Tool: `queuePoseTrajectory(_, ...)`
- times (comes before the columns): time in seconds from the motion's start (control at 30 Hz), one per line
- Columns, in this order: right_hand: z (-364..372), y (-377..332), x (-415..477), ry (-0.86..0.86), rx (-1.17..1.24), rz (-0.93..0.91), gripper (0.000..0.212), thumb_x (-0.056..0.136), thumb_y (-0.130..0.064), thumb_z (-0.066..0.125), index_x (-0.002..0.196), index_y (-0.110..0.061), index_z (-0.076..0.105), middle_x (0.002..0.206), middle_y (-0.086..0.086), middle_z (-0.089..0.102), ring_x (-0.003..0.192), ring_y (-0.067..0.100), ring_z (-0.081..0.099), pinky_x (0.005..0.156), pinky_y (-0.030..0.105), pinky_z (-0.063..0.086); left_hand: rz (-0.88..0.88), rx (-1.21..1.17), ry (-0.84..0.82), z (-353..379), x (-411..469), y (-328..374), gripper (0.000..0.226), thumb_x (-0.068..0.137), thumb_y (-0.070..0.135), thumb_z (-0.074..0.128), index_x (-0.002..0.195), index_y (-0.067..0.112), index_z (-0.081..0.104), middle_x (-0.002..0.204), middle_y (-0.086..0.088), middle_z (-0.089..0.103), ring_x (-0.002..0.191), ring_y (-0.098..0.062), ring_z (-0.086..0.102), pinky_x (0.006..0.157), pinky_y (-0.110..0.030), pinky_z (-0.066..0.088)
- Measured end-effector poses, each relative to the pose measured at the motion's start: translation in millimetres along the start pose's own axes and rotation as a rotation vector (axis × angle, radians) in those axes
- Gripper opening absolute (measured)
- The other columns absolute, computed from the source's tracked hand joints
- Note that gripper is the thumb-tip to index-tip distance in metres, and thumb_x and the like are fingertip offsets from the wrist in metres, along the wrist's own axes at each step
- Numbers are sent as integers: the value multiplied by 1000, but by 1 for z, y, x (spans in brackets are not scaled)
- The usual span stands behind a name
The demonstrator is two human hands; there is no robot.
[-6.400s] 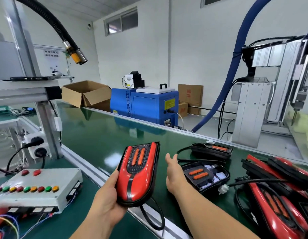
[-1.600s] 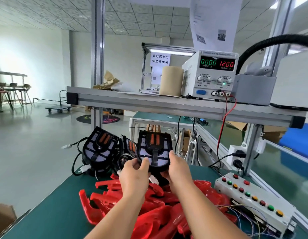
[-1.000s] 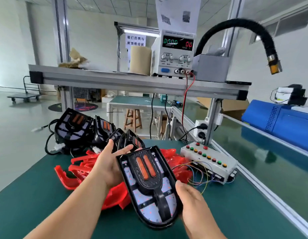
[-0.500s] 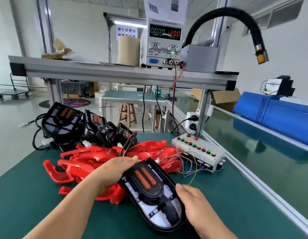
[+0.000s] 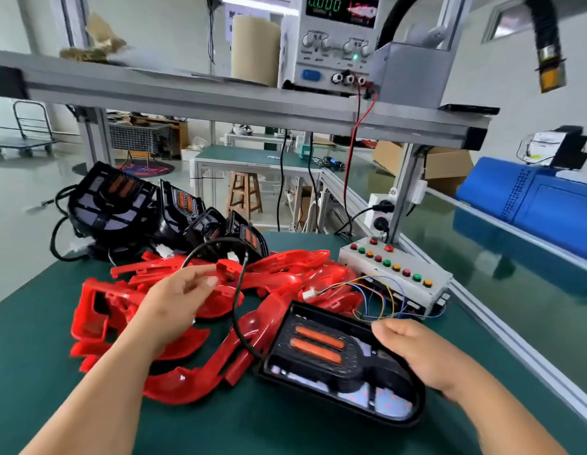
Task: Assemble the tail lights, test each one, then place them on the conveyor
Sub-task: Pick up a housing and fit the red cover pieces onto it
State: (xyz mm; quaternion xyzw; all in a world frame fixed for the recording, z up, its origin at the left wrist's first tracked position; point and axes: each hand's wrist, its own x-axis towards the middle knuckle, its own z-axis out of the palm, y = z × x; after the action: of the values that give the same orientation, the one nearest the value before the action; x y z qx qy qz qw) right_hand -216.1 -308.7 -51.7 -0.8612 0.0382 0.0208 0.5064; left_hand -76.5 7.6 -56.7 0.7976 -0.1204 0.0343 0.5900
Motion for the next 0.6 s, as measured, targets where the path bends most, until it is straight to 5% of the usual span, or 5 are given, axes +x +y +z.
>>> queuePoseTrajectory(0.13, -13, 8, -6, -1, -77, -14, 75, 86, -59, 47, 97, 15, 50, 101, 14, 68, 87, 8, 43, 84, 40, 46, 99, 201, 76, 0, 1, 4, 20, 92, 18, 62, 105, 32, 69, 95, 15, 68, 96, -5, 61, 76, -10, 38)
queuePoseTrajectory(0.23, -15, 16, -8, 10, -144, -8, 95, 76, -79, 46, 98, 13, 52, 92, -3, 58, 86, 6, 43, 91, 37, 45, 234, 320, -23, 6, -9, 16, 28, 90, 14, 64, 101, 39, 68, 98, 27, 61, 95, 10, 56, 74, 4, 35)
queuePoseTrajectory(0.3, -18, 25, -7, 8, -169, -14, 77, 82, -64, 45, 93, 11, 55, 87, -5, 50, 84, 6, 43, 93, 43, 45, 353, 340, -102, 10, -19, 27, 33, 88, 12, 66, 99, 43, 68, 102, 28, 62, 101, 12, 55, 82, 3, 34)
queuePoseTrajectory(0.4, -15, 24, -5, -8, -184, -52, 42, 87, -52, 46, 65, -16, 46, 71, -10, 38, 70, 7, 34, 68, 33, 36, 510, 310, -270, 27, -37, 37, 25, 89, 17, 64, 98, 39, 73, 101, 25, 66, 104, 7, 58, 89, -3, 37)
queuePoseTrajectory(0.6, 8, 17, 8, 3, -359, -79, 44, 101, -35, 47, 62, -22, 32, 61, -11, 30, 61, 5, 29, 62, 31, 29, 484, 491, -531, 47, -43, 35, 45, 89, 61, 35, 127, 47, 54, 112, 40, 48, 115, 19, 39, 107, -18, 29)
